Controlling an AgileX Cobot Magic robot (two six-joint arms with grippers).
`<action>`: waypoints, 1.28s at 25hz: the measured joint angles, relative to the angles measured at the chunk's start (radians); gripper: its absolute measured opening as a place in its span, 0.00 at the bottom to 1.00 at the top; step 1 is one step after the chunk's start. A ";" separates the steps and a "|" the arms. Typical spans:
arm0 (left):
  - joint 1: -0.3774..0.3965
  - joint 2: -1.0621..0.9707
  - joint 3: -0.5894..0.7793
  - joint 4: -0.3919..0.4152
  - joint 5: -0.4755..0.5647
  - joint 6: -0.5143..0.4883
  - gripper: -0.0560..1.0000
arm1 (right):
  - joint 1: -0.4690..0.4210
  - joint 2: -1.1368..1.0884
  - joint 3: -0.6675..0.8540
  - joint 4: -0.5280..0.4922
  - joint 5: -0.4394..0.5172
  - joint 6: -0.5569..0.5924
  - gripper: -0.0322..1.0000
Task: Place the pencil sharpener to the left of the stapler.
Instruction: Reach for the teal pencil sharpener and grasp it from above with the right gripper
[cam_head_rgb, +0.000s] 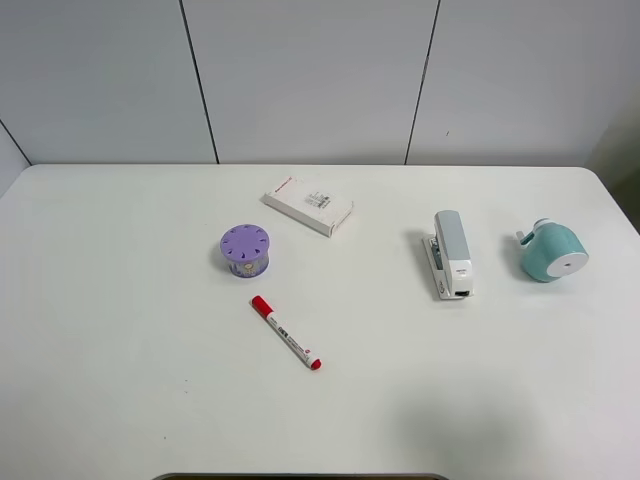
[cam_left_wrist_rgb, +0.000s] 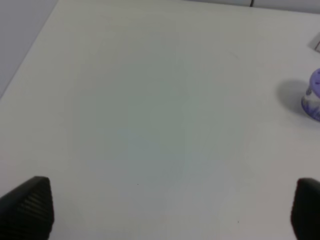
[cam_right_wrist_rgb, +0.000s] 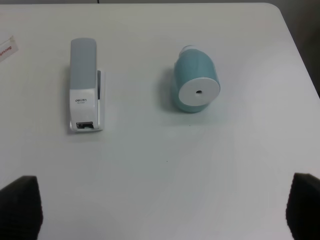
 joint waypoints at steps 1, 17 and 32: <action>0.000 0.000 0.000 0.000 0.000 0.000 0.96 | 0.000 0.000 0.000 0.000 0.000 0.000 0.97; 0.000 0.000 0.000 0.000 0.000 0.000 0.96 | 0.000 0.000 0.000 0.000 0.000 0.000 0.97; 0.000 0.000 0.000 0.000 0.000 0.000 0.96 | 0.000 0.000 0.000 0.000 0.000 0.000 0.97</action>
